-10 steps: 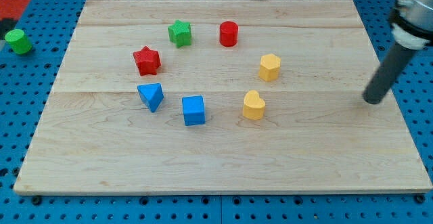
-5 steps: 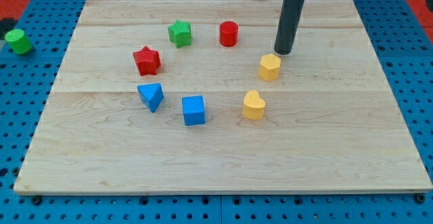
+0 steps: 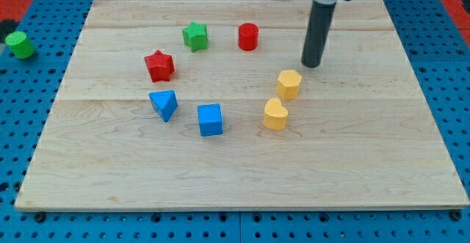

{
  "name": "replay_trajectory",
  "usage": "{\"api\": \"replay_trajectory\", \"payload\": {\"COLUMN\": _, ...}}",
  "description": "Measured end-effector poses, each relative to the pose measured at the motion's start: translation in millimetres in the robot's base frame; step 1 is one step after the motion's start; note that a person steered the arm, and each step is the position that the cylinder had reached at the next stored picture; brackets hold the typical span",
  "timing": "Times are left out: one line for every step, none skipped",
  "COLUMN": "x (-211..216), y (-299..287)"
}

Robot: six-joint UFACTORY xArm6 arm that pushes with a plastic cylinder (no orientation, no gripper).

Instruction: Slide the hexagon closer to the heart

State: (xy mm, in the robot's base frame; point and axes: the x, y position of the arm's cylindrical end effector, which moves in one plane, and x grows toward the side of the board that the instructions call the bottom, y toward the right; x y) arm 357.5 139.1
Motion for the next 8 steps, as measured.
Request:
{"api": "replay_trajectory", "payload": {"x": -8, "y": 31}}
{"api": "replay_trajectory", "payload": {"x": -8, "y": 31}}
{"api": "replay_trajectory", "payload": {"x": -8, "y": 31}}
{"api": "replay_trajectory", "payload": {"x": -12, "y": 31}}
{"api": "replay_trajectory", "payload": {"x": -20, "y": 31}}
{"api": "replay_trajectory", "payload": {"x": -27, "y": 31}}
{"api": "replay_trajectory", "payload": {"x": -36, "y": 31}}
{"api": "replay_trajectory", "payload": {"x": -36, "y": 31}}
